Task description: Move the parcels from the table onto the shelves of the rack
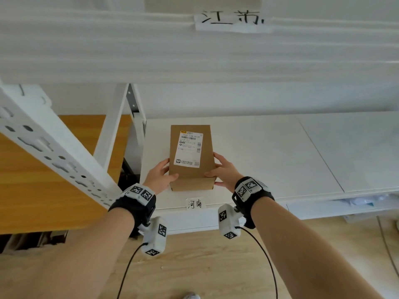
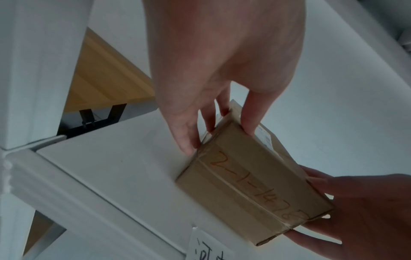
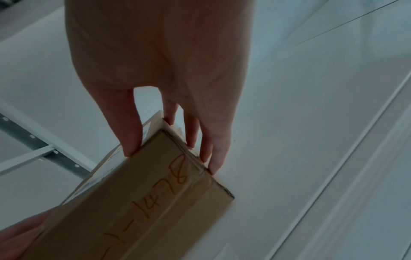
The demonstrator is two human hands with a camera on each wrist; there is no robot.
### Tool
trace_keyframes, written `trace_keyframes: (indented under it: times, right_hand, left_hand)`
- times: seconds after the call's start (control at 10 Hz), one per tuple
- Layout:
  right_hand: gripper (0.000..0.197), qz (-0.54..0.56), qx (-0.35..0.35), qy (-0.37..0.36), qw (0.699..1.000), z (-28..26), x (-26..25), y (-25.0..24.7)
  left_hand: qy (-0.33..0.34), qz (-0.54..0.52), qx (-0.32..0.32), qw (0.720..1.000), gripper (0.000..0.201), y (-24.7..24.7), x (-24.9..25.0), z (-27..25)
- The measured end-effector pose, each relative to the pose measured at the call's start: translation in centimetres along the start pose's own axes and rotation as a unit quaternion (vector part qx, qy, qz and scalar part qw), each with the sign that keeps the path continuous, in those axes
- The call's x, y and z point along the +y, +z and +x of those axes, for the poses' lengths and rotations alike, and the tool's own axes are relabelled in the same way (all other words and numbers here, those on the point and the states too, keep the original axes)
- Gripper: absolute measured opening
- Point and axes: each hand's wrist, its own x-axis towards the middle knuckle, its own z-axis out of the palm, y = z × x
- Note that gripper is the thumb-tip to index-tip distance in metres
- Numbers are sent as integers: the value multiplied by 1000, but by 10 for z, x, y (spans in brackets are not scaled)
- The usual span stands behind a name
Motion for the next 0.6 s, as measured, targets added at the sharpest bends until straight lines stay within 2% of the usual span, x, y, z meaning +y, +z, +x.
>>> trace_keyframes:
  times: [0.3,0.5,0.6]
  right_hand:
    - [75,24,12,7,1000,3,8,0]
    - [70,-57,38,-7,998,-6,16,1]
    - [68,-99,56,-13,993,-20,20,1]
  left_hand:
    - [21,0,4,1000,68,0,-7,5]
    - [54,109,28,992,56,2,-9,-10]
    - [24,148,44,988,56,0,-11,-23]
